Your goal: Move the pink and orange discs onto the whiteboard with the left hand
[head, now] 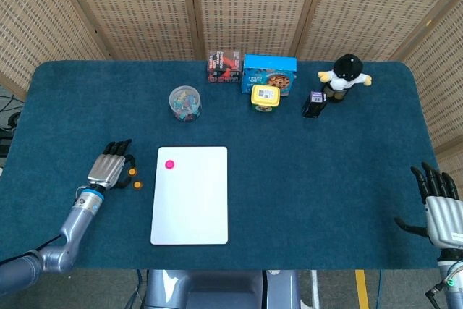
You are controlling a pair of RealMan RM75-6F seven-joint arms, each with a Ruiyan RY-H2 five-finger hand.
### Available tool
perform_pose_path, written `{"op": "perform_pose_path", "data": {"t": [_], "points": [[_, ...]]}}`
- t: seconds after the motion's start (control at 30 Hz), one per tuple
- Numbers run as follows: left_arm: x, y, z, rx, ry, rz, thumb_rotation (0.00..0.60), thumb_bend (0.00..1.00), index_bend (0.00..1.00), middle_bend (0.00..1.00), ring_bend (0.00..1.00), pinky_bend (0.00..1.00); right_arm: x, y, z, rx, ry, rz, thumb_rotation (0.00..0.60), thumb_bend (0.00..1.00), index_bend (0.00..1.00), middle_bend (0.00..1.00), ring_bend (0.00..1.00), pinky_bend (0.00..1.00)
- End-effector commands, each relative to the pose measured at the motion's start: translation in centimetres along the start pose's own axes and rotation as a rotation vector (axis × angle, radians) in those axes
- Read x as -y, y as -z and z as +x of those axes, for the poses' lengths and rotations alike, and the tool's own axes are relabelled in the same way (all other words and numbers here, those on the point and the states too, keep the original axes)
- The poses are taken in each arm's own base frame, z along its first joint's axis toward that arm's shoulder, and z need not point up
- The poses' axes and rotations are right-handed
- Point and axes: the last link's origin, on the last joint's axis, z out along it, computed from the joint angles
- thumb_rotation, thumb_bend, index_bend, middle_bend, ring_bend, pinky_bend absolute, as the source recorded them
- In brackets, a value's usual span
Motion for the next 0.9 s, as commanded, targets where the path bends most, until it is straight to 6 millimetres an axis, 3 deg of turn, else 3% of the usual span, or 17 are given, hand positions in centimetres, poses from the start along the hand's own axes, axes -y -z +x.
{"op": "perform_pose_path", "data": {"t": [0.03,0.27,0.4,0.57,0.67,0.73,0.9], "points": [[0.0,0.1,0.0,-0.017,-0.003,-0.002,0.6,0.39,0.76,0.0,0.0,0.0,0.0,0.0,0.0,0.001,0.001,0.0,0.6,0.0,0.0,0.0,0.0,0.0],[-0.2,0.1,1.1,-0.047,0.014,-0.01,0.6,0.39,0.76,0.0,0.0,0.0,0.0,0.0,0.0,0.001,-0.003,-0.001,0.6,0.0,0.0,0.0,0.0,0.0],[-1.5,0.8,2.6,-0.085,0.033,-0.067,0.6,0.38,0.76,0.0,0.0,0.0,0.0,0.0,0.0,0.002,-0.005,-0.001,0.6,0.0,0.0,0.0,0.0,0.0],[-5.0,2.3,3.6,-0.11,0.033,-0.201,0.6,0.38,0.76,0.0,0.0,0.0,0.0,0.0,0.0,0.002,-0.006,0.0,0.6,0.0,0.0,0.0,0.0,0.0],[-7.0,3.2,3.4,-0.101,0.022,-0.275,0.6,0.37,0.76,0.0,0.0,0.0,0.0,0.0,0.0,0.002,-0.008,0.0,0.6,0.0,0.0,0.0,0.0,0.0],[-9.5,4.1,2.9,-0.091,0.021,-0.353,0.6,0.37,0.76,0.0,0.0,0.0,0.0,0.0,0.0,0.003,-0.007,0.0,0.6,0.0,0.0,0.0,0.0,0.0],[-12.7,4.6,1.9,-0.072,-0.006,-0.427,0.6,0.36,0.76,0.0,0.0,0.0,-0.1,0.0,0.0,0.004,-0.007,-0.002,0.6,0.0,0.0,0.0,0.0,0.0]]}}
